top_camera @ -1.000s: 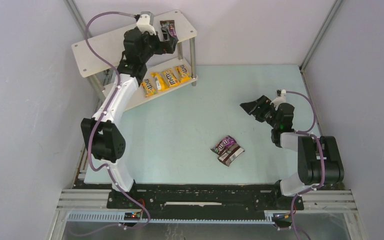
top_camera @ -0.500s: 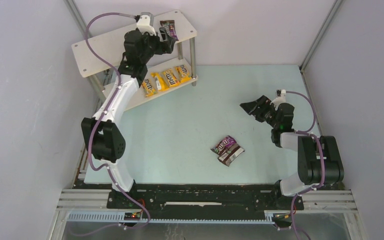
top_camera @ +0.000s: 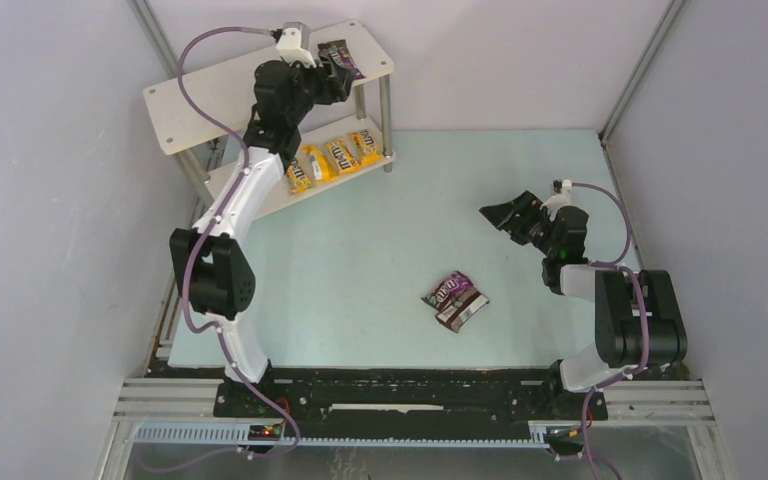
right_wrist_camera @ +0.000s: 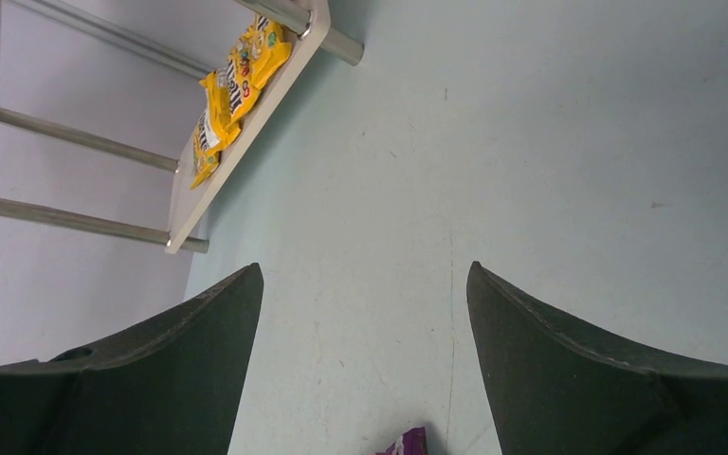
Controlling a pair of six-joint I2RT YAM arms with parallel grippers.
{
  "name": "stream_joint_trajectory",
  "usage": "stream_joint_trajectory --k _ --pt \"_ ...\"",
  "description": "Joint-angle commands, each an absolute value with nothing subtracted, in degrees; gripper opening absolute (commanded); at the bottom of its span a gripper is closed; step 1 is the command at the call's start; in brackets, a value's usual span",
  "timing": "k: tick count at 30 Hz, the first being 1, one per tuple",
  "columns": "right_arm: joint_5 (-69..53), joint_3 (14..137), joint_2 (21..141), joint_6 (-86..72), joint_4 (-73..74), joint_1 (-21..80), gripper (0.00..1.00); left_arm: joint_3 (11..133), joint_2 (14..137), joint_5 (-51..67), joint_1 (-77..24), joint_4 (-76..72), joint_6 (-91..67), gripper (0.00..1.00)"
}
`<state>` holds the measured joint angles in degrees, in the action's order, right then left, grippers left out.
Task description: Place and organize the candy bags onto the shelf
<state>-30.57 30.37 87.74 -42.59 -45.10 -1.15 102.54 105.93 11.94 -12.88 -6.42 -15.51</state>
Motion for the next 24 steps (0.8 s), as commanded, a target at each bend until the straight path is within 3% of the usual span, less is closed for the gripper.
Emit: stream_joint_trajectory --k 1,15,24 --pt "-31.3 31.2 88.5 -43.0 -48.2 -1.7 0.88 104.4 109.9 14.0 -13.8 -4.6 -22.0 0.64" --pt "-32.2 31.2 89.1 -43.6 -49.1 -2.1 0.87 113.5 115.4 10.8 -13.4 1.2 -22.0 0.63" --pt "-32.3 31.1 89.3 -43.8 -49.2 -2.2 0.87 118.1 119.1 8.3 -13.1 4.7 -22.2 0.57"
